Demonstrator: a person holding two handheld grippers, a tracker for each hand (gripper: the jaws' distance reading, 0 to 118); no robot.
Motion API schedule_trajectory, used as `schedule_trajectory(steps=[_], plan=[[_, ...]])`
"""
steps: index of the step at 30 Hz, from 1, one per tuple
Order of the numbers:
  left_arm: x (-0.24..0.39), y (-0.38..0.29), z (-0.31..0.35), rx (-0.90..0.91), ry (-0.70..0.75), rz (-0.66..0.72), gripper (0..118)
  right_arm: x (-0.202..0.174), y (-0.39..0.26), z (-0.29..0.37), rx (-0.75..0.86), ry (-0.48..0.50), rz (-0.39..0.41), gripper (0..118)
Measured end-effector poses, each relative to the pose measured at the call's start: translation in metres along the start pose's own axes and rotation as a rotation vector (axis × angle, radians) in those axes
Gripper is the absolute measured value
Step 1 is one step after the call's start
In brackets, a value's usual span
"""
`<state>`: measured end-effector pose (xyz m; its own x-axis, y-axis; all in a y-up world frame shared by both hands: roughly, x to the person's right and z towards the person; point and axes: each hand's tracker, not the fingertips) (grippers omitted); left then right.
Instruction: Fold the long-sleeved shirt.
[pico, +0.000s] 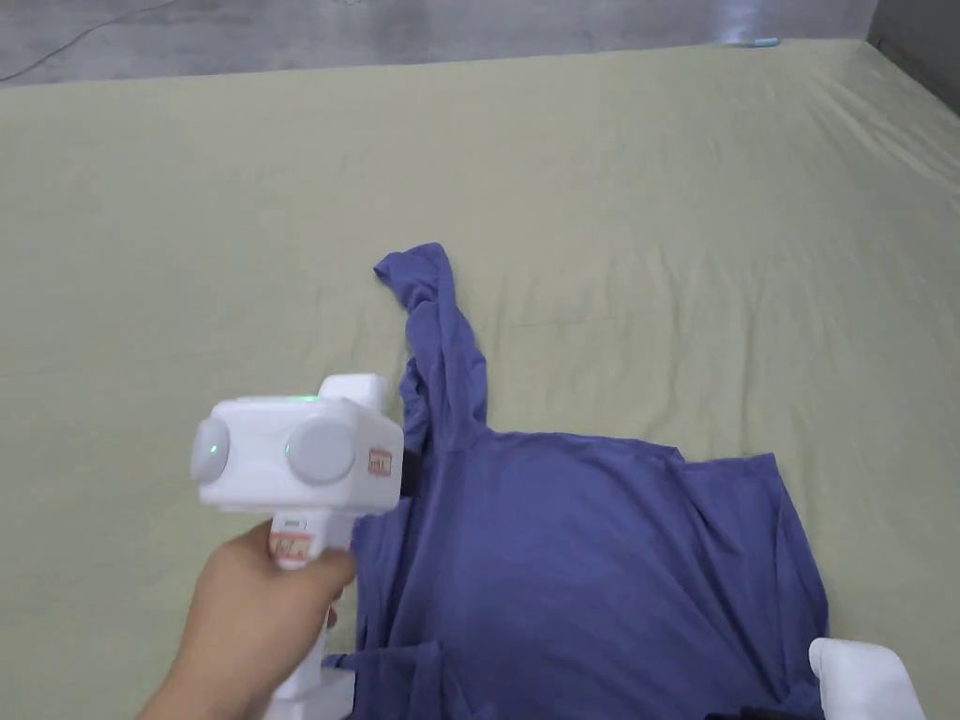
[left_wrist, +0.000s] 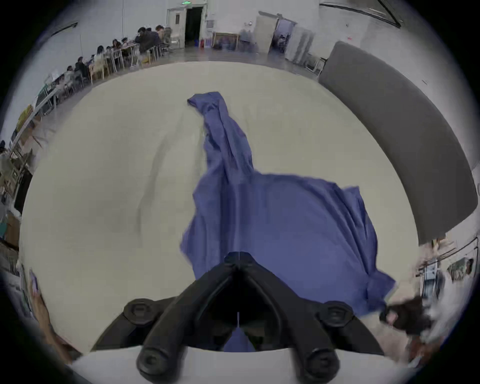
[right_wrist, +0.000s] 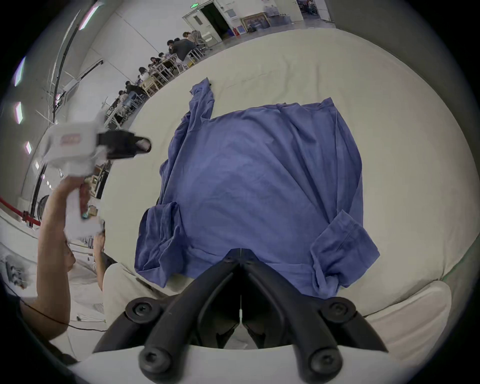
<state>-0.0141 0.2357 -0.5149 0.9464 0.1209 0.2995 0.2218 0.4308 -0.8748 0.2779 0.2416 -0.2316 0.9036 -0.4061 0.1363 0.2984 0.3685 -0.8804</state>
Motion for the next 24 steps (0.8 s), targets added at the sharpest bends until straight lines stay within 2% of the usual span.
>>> schedule_trajectory(steps=[1, 2, 3, 4, 5, 7, 8, 10, 11, 12, 13, 18, 21, 24], plan=[[-0.006, 0.011, -0.017, -0.028, 0.012, 0.015, 19, 0.002, 0.001, -0.001, -0.001, -0.004, -0.004, 2], [-0.011, 0.020, -0.032, -0.051, 0.016, 0.013, 77, 0.005, 0.002, -0.001, -0.003, -0.008, -0.006, 2], [-0.009, 0.030, -0.044, -0.110, 0.032, 0.000, 118, 0.007, 0.003, -0.002, -0.006, -0.013, -0.008, 2], [-0.010, 0.034, -0.051, 0.080, -0.008, -0.060, 116, 0.010, 0.004, -0.003, -0.008, -0.019, -0.013, 2], [-0.012, 0.032, -0.061, -0.014, 0.053, -0.035, 114, 0.013, 0.005, -0.004, -0.010, -0.024, -0.018, 2], [-0.007, 0.046, -0.083, -0.102, 0.107, -0.093, 113, 0.019, 0.009, -0.006, -0.017, -0.035, -0.029, 2], [-0.007, 0.045, -0.090, -0.138, 0.110, -0.113, 106, 0.022, 0.012, -0.008, -0.019, -0.040, -0.033, 2], [-0.008, 0.037, -0.096, -0.170, 0.123, -0.156, 74, 0.027, 0.022, -0.012, -0.022, -0.052, -0.031, 2], [-0.009, 0.034, -0.095, -0.140, 0.094, -0.132, 59, 0.029, 0.029, -0.013, -0.020, -0.066, -0.023, 2], [-0.012, 0.033, -0.083, -0.087, 0.101, -0.098, 18, 0.032, 0.038, -0.014, -0.013, -0.090, -0.017, 2], [-0.015, 0.032, -0.075, -0.067, 0.075, -0.070, 3, 0.034, 0.049, -0.016, -0.008, -0.105, -0.014, 2], [-0.024, 0.029, -0.030, -0.026, -0.064, 0.002, 3, 0.058, 0.135, -0.028, 0.079, -0.097, -0.019, 2], [-0.018, 0.021, 0.005, 0.005, -0.186, 0.081, 3, 0.069, 0.192, -0.044, 0.103, -0.142, -0.025, 2], [-0.028, 0.024, 0.015, 0.008, -0.192, 0.094, 3, 0.081, 0.241, -0.075, 0.067, -0.124, -0.013, 2]])
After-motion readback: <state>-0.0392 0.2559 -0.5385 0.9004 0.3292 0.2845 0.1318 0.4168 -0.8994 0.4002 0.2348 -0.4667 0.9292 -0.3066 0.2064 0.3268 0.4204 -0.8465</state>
